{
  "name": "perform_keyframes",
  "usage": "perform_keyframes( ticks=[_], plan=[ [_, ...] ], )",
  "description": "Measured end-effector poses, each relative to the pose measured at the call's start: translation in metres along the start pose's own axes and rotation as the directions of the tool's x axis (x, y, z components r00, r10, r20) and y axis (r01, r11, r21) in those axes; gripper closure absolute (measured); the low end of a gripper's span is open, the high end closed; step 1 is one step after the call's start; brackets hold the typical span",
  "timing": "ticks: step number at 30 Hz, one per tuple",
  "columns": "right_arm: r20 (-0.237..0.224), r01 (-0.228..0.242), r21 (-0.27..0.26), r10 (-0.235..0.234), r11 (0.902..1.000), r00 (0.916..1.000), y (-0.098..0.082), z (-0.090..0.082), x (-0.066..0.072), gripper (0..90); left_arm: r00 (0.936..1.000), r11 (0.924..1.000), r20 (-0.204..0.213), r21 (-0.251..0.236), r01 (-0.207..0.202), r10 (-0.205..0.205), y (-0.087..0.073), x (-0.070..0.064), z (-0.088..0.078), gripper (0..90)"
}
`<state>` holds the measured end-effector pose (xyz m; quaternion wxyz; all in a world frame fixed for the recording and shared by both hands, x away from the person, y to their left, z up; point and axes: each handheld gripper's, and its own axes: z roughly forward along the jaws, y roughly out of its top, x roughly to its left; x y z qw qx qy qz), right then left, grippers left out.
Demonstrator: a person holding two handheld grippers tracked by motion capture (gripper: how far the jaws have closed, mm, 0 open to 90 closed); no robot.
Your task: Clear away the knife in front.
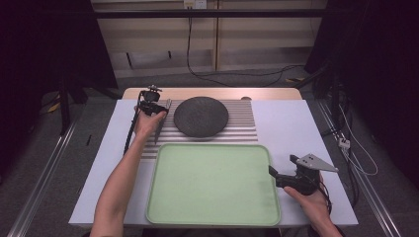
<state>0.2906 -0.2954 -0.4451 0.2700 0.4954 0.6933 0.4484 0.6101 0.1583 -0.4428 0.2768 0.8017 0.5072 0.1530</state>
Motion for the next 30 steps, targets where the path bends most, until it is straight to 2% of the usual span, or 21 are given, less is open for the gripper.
perform_keyframes(
  ticks=[2, 4, 7, 9, 13, 15, 16, 23, 26, 27, 28, 30],
  plan=[
    [-0.002, -0.002, 0.003, 0.002, 1.0, 1.0, 0.0, 0.001, -0.001, 9.0, 1.0, 1.0, -0.004, 0.005, 0.005, -0.005, 0.001, -0.001, 0.003, 64.6],
    [-0.002, -0.004, 0.004, 0.004, 1.0, 1.0, 0.0, 0.001, -0.001, 9.0, 0.9999, 0.9999, -0.008, -0.002, 0.014, -0.014, 0.003, -0.001, 0.004, 66.3],
    [-0.001, -0.008, 0.005, 0.008, 1.0, 1.0, 0.0, 0.002, -0.002, 8.9, 0.9992, 0.9992, 0.009, 0.001, 0.04, -0.04, 0.005, -0.001, 0.006, 71.8],
    [-0.002, -0.008, 0.004, 0.008, 1.0, 1.0, 0.0, 0.002, -0.002, 8.9, 0.9997, 0.9997, 0.017, 0.02, 0.016, -0.016, 0.005, -0.002, 0.009, 71.8],
    [-0.002, -0.007, 0.004, 0.007, 1.0, 1.0, 0.0, 0.002, -0.001, 8.9, 0.9997, 0.9992, -0.002, 0.034, 0.023, -0.023, 0.007, -0.005, 0.009, 71.7],
    [-0.005, -0.008, 0.004, 0.008, 1.0, 1.0, 0.0, 0.002, -0.001, 8.9, 0.9994, 0.9978, -0.001, 0.057, 0.035, -0.035, 0.01, -0.006, 0.009, 77.0],
    [-0.005, -0.008, 0.003, 0.008, 1.0, 1.0, 0.0, 0.002, -0.001, 8.9, 0.9999, 0.9973, -0.003, 0.073, 0.014, -0.014, 0.011, -0.006, 0.008, 77.3],
    [-0.011, -0.004, 0.008, 0.004, 1.0, 0.9999, 0.0, 0.001, -0.001, 9.1, 0.9998, 0.9969, -0.014, 0.077, 0.014, -0.013, 0.011, -0.008, 0.009, 77.8],
    [-0.009, -0.002, 0.007, 0.002, 1.0, 1.0, 0.0, 0.0, 0.0, 9.1, 0.9992, 0.9959, -0.015, 0.081, 0.038, -0.037, 0.012, -0.009, 0.008, 79.1],
    [-0.01, -0.001, 0.006, 0.001, 1.0, 1.0, 0.0, 0.0, 0.0, 9.1, 0.9991, 0.996, -0.021, 0.081, 0.038, -0.036, 0.012, -0.01, 0.009, 79.6],
    [-0.011, -0.001, 0.004, 0.001, 1.0, 0.9999, 0.0, 0.0, 0.001, 9.1, 0.9995, 0.9953, -0.026, 0.095, 0.019, -0.017, 0.013, -0.011, 0.008, 79.7],
    [-0.012, 0.005, 0.004, -0.005, 1.0, 0.9999, 0.0, 0.0, 0.001, 9.0, 0.9991, 0.995, -0.036, 0.097, 0.025, -0.021, 0.012, -0.013, 0.007, 79.7]
  ],
)
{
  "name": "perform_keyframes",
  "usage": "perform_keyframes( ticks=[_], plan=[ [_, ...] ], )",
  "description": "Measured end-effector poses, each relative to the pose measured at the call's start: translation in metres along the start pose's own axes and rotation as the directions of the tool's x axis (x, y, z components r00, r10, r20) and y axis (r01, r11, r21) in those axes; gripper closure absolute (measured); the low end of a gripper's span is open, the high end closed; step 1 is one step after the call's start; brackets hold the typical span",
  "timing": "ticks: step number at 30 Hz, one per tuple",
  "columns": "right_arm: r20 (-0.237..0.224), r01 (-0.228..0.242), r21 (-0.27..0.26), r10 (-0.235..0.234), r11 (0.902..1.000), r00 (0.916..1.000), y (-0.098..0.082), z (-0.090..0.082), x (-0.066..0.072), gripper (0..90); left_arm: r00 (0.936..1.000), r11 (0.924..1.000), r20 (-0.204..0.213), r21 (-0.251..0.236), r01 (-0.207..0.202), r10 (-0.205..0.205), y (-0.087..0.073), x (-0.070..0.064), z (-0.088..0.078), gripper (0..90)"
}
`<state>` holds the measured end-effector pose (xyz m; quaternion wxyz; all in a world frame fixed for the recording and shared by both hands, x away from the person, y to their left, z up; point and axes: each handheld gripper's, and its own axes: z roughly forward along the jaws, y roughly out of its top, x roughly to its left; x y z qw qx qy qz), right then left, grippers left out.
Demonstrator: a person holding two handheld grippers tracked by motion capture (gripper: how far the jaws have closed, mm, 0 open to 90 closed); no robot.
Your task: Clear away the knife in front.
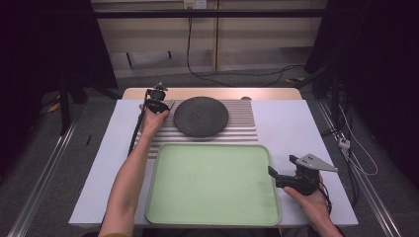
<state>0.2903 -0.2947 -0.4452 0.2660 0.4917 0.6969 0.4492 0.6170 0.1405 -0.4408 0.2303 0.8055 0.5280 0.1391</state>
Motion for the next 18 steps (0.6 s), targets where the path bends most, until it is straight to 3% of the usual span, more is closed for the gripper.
perform_keyframes(
  ticks=[3, 10, 18],
  plan=[
    [-0.001, 0.001, -0.002, -0.001, 1.0, 1.0, 0.0, 0.0, 0.001, 9.0, 0.9998, 0.9999, 0.014, -0.002, 0.014, -0.014, -0.001, 0.001, 0.0, 79.8],
    [0.0, 0.0, -0.002, 0.0, 1.0, 1.0, 0.0, -0.001, 0.001, 9.0, 0.9997, 0.9997, 0.011, 0.006, -0.022, 0.022, -0.002, 0.002, -0.003, 79.8],
    [0.002, 0.0, 0.0, 0.0, 1.0, 1.0, 0.0, 0.0, 0.001, 9.0, 0.9994, 0.9996, 0.025, -0.01, -0.025, 0.026, -0.002, 0.007, -0.015, 79.8]
  ],
)
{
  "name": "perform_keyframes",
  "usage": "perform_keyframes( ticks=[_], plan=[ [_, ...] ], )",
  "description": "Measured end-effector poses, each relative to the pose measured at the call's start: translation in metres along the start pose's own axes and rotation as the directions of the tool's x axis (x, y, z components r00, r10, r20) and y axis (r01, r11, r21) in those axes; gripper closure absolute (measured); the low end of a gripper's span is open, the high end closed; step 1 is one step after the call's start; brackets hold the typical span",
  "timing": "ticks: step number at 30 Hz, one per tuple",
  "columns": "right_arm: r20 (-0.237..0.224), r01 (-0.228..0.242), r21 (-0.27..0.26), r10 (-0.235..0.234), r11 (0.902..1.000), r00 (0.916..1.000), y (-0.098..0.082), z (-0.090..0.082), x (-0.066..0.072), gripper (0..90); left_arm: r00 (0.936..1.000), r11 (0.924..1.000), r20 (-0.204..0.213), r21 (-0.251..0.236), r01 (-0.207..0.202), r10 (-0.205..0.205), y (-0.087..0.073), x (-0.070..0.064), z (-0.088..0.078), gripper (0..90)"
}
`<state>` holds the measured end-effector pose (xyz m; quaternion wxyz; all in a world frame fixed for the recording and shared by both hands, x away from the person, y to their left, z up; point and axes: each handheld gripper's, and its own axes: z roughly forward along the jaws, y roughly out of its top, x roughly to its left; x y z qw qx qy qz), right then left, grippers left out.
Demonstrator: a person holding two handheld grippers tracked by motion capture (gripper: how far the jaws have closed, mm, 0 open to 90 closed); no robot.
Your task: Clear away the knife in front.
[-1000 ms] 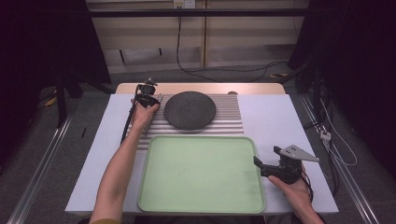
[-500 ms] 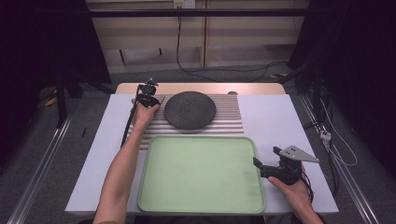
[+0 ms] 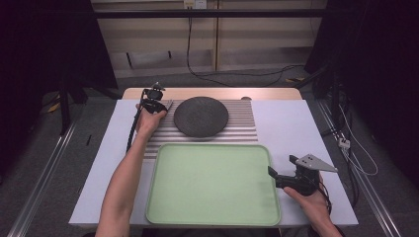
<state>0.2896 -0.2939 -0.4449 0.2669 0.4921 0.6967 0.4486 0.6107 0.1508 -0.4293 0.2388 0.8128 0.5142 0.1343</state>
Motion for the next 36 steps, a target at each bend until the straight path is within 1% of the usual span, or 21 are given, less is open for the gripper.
perform_keyframes(
  ticks=[3, 6, 8, 12, 13, 15, 16, 17, 18, 20, 22, 26, 27, 28, 29, 30, 34, 35, 36],
  plan=[
    [0.003, 0.001, 0.001, -0.001, 1.0, 1.0, 0.0, 0.0, 0.0, 9.0, 1.0, 1.0, 0.006, -0.001, -0.003, 0.003, 0.001, 0.0, -0.006, 79.8],
    [0.003, 0.003, 0.0, -0.003, 1.0, 1.0, 0.0, -0.001, 0.001, 9.0, 1.0, 0.9999, 0.007, -0.014, 0.0, 0.0, -0.001, -0.001, -0.01, 79.8],
    [0.003, 0.003, 0.0, -0.003, 1.0, 1.0, 0.0, -0.001, 0.001, 9.0, 0.9999, 0.9999, 0.011, -0.011, -0.013, 0.013, -0.002, -0.001, -0.014, 79.8],
    [0.002, 0.003, 0.0, -0.003, 1.0, 1.0, 0.0, 0.0, 0.001, 9.0, 0.9997, 0.9994, 0.022, -0.033, -0.006, 0.006, -0.005, -0.001, -0.022, 79.8],
    [0.001, 0.005, 0.001, -0.005, 1.0, 1.0, 0.0, 0.0, 0.001, 9.0, 0.9999, 0.9993, 0.015, -0.037, -0.006, 0.007, -0.006, -0.001, -0.023, 79.8],
    [0.002, 0.004, 0.001, -0.004, 1.0, 1.0, 0.0, -0.001, 0.001, 9.0, 0.9996, 0.9991, 0.028, -0.042, -0.01, 0.011, -0.008, -0.001, -0.025, 79.8],
    [0.004, 0.005, 0.0, -0.005, 1.0, 1.0, 0.0, -0.001, 0.0, 9.0, 0.9997, 0.9988, 0.021, -0.046, -0.014, 0.015, -0.008, -0.002, -0.027, 79.7],
    [0.005, 0.005, 0.0, -0.005, 1.0, 1.0, 0.0, -0.001, 0.0, 9.0, 0.9996, 0.9986, 0.022, -0.052, -0.015, 0.016, -0.009, -0.003, -0.029, 79.7],
    [0.005, 0.005, 0.0, -0.005, 1.0, 1.0, 0.0, -0.001, 0.0, 9.0, 0.9993, 0.9983, 0.03, -0.055, -0.021, 0.022, -0.01, -0.004, -0.031, 79.8],
    [0.007, 0.004, 0.0, -0.004, 1.0, 1.0, 0.0, -0.001, 0.0, 9.0, 0.9991, 0.9978, 0.027, -0.058, -0.032, 0.034, -0.011, -0.006, -0.035, 79.7],
    [0.008, 0.004, 0.001, -0.004, 1.0, 1.0, 0.0, -0.001, 0.0, 9.0, 0.9987, 0.9973, 0.034, -0.064, -0.035, 0.037, -0.012, -0.008, -0.039, 79.7],
    [0.007, 0.005, 0.002, -0.005, 1.0, 1.0, 0.0, -0.001, 0.0, 9.0, 0.9971, 0.9961, 0.045, -0.066, -0.059, 0.062, -0.015, -0.013, -0.046, 79.8],
    [0.007, 0.005, 0.002, -0.005, 1.0, 1.0, 0.0, -0.001, 0.0, 9.0, 0.9971, 0.9955, 0.041, -0.072, -0.061, 0.065, -0.016, -0.015, -0.048, 79.8],
    [0.007, 0.005, 0.002, -0.005, 1.0, 1.0, 0.0, -0.001, 0.0, 9.0, 0.9964, 0.9948, 0.043, -0.074, -0.07, 0.073, -0.017, -0.016, -0.051, 79.8],
    [0.007, 0.005, 0.002, -0.005, 1.0, 1.0, 0.0, -0.001, 0.0, 9.0, 0.9963, 0.9945, 0.046, -0.079, -0.069, 0.073, -0.017, -0.017, -0.053, 79.7],
    [0.006, 0.006, 0.001, -0.006, 1.0, 1.0, 0.0, -0.001, 0.0, 9.0, 0.9954, 0.9937, 0.047, -0.078, -0.08, 0.083, -0.018, -0.018, -0.056, 79.8],
    [0.006, 0.008, 0.001, -0.008, 1.0, 1.0, 0.0, -0.001, 0.0, 9.0, 0.9937, 0.9914, 0.055, -0.093, -0.092, 0.098, -0.022, -0.023, -0.063, 79.8],
    [0.006, 0.008, 0.001, -0.008, 1.0, 0.9999, 0.0, -0.001, 0.0, 9.0, 0.9927, 0.9902, 0.052, -0.093, -0.104, 0.109, -0.023, -0.024, -0.064, 79.8],
    [0.007, 0.009, 0.001, -0.009, 1.0, 0.9999, 0.0, -0.001, 0.0, 9.0, 0.9923, 0.9904, 0.055, -0.089, -0.106, 0.111, -0.025, -0.024, -0.065, 79.8]
  ],
)
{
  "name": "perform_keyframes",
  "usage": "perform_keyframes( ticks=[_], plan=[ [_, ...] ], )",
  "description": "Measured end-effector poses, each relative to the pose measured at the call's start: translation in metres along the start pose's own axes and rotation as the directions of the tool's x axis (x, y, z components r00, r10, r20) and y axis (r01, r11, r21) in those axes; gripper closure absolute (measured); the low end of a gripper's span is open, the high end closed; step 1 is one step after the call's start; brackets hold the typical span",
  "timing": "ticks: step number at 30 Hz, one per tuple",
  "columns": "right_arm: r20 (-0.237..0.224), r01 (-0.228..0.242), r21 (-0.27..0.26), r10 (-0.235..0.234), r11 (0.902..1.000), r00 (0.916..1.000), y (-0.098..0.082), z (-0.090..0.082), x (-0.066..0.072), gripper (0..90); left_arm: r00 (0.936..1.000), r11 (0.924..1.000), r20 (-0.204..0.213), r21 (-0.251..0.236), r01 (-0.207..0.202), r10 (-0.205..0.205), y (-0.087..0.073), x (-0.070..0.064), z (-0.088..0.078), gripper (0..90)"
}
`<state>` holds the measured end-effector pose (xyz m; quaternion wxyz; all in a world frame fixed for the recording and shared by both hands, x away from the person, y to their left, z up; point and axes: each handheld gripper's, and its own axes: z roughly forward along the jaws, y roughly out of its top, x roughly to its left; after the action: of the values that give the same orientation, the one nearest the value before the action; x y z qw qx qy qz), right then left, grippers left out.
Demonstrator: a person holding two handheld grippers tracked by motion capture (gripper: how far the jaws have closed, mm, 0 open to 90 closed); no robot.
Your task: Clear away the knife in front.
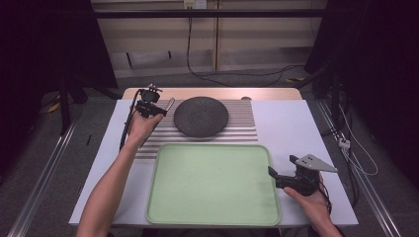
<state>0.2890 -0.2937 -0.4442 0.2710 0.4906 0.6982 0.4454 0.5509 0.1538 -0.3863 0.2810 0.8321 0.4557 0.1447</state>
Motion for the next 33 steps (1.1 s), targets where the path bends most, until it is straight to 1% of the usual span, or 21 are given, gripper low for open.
perform_keyframes(
  ticks=[1, 2, 3, 4, 5, 7, 9, 10, 12, 16, 18, 20, 22, 23, 27, 30, 32, 33],
  plan=[
    [-0.001, -0.001, 0.001, 0.001, 1.0, 1.0, 0.0, 0.0, 0.0, 9.0, 1.0, 1.0, 0.0, -0.001, -0.001, 0.001, -0.001, -0.001, -0.001, 79.7],
    [-0.001, 0.0, 0.001, 0.0, 1.0, 1.0, 0.0, 0.0, 0.0, 9.0, 0.9999, 1.0, -0.01, -0.005, -0.007, 0.007, -0.002, -0.002, -0.002, 79.7],
    [0.0, 0.001, 0.002, -0.001, 1.0, 1.0, 0.0, 0.0, 0.0, 9.0, 0.9994, 0.9997, -0.025, 0.0, -0.022, 0.022, -0.003, -0.004, -0.004, 79.7],
    [0.001, 0.002, 0.002, -0.002, 1.0, 1.0, 0.0, 0.0, 0.0, 9.0, 0.9994, 0.9998, -0.029, -0.004, -0.02, 0.02, -0.004, -0.005, -0.005, 79.7],
    [0.001, 0.0, 0.005, 0.0, 1.0, 1.0, 0.0, 0.0, 0.0, 9.0, 0.9996, 0.9997, -0.016, -0.007, -0.023, 0.023, -0.005, -0.005, -0.006, 79.7],
    [0.0, -0.001, 0.005, 0.001, 1.0, 1.0, 0.0, 0.0, 0.0, 9.0, 0.9996, 0.9995, -0.016, -0.02, -0.025, 0.025, -0.007, -0.008, -0.009, 79.8],
    [0.0, -0.002, 0.004, 0.002, 1.0, 1.0, 0.0, 0.0, 0.0, 8.8, 0.9995, 0.9992, 0.0, -0.026, -0.032, 0.032, -0.008, -0.01, -0.011, 79.7],
    [0.001, -0.003, 0.004, 0.003, 1.0, 1.0, 0.0, 0.0, 0.0, 8.8, 0.9996, 0.9991, -0.001, -0.031, -0.028, 0.028, -0.009, -0.012, -0.012, 79.7],
    [0.0, -0.002, 0.005, 0.002, 1.0, 1.0, 0.0, 0.0, 0.0, 8.8, 0.9989, 0.9985, 0.004, -0.03, -0.046, 0.046, -0.011, -0.014, -0.015, 79.7],
    [0.001, -0.001, 0.005, 0.001, 1.0, 1.0, 0.0, 0.0, 0.0, 8.8, 0.9988, 0.9979, 0.011, -0.045, -0.047, 0.047, -0.015, -0.02, -0.022, 79.7],
    [0.001, -0.001, 0.005, 0.001, 1.0, 1.0, 0.0, 0.0, 0.0, 8.8, 0.9982, 0.9975, 0.022, -0.046, -0.054, 0.055, -0.016, -0.024, -0.026, 79.7],
    [0.0, 0.0, 0.005, 0.0, 1.0, 1.0, 0.0, 0.0, 0.0, 8.8, 0.9974, 0.9966, 0.02, -0.046, -0.068, 0.069, -0.018, -0.028, -0.03, 79.7],
    [0.0, -0.001, 0.003, 0.001, 1.0, 1.0, 0.0, 0.0, 0.0, 8.8, 0.9971, 0.9961, 0.029, -0.055, -0.069, 0.07, -0.02, -0.028, -0.033, 79.7],
    [0.0, -0.001, 0.003, 0.001, 1.0, 1.0, 0.0, 0.0, 0.0, 8.8, 0.9975, 0.9966, 0.035, -0.057, -0.06, 0.062, -0.021, -0.029, -0.034, 79.7],
    [-0.001, -0.001, 0.005, 0.001, 1.0, 1.0, 0.0, 0.0, 0.0, 8.8, 0.9964, 0.9959, 0.037, -0.05, -0.075, 0.077, -0.028, -0.032, -0.036, 79.7],
    [-0.002, 0.0, 0.005, 0.0, 1.0, 1.0, 0.0, 0.0, 0.0, 8.8, 0.9968, 0.9965, 0.041, -0.05, -0.066, 0.068, -0.033, -0.033, -0.037, 79.7],
    [-0.002, -0.001, 0.006, 0.001, 1.0, 1.0, 0.0, 0.0, 0.0, 8.8, 0.996, 0.9959, 0.041, -0.046, -0.077, 0.079, -0.037, -0.034, -0.039, 79.7],
    [-0.001, 0.001, 0.007, -0.001, 1.0, 1.0, 0.0, 0.0, 0.0, 8.7, 0.9959, 0.9961, 0.044, -0.044, -0.077, 0.079, -0.038, -0.036, -0.039, 79.7]
  ],
)
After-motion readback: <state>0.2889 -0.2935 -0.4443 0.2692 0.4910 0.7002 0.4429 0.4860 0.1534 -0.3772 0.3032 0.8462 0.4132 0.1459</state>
